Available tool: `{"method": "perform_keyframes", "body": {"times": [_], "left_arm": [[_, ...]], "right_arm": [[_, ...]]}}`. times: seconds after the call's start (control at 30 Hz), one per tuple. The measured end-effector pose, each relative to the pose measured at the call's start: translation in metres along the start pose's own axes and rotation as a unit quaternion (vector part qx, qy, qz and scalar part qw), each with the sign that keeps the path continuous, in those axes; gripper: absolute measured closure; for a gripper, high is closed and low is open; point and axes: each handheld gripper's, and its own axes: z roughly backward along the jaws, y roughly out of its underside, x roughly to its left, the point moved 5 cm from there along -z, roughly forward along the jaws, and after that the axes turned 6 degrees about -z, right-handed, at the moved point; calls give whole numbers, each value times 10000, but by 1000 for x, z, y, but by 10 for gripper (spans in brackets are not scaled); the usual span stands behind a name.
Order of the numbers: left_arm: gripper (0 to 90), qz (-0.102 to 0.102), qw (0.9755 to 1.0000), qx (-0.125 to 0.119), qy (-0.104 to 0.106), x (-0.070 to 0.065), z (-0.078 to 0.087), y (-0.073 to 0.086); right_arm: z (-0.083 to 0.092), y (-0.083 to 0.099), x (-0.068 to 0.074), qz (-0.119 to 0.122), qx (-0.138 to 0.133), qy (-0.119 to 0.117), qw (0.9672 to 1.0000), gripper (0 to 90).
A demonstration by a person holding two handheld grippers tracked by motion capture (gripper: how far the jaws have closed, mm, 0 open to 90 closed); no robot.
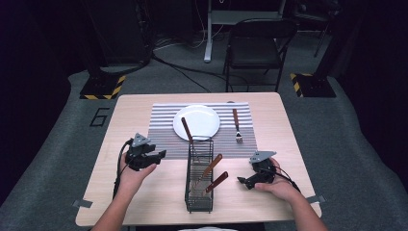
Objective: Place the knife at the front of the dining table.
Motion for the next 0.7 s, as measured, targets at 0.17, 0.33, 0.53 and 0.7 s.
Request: {"method": "perform_keyframes", "body": {"times": [0.17, 0.33, 0.53, 0.7], "left_arm": [[460, -36, 10000, 5, 67, -5, -5, -7], [462, 140, 9994, -59, 324, -11, -4, -15], [474, 117, 9990, -146, 407, -15, -1, -26], [486, 81, 9985, -219, 486, -21, -1, -33]], "right_arm": [[0, 0, 0, -2, -6, 4, 10000, 0], [0, 0, 0, 0, -2, 0, 10000, 0], [0, 0, 0, 0, 1, 0, 10000, 0], [0, 0, 0, -1, -3, 3, 10000, 0]]}}
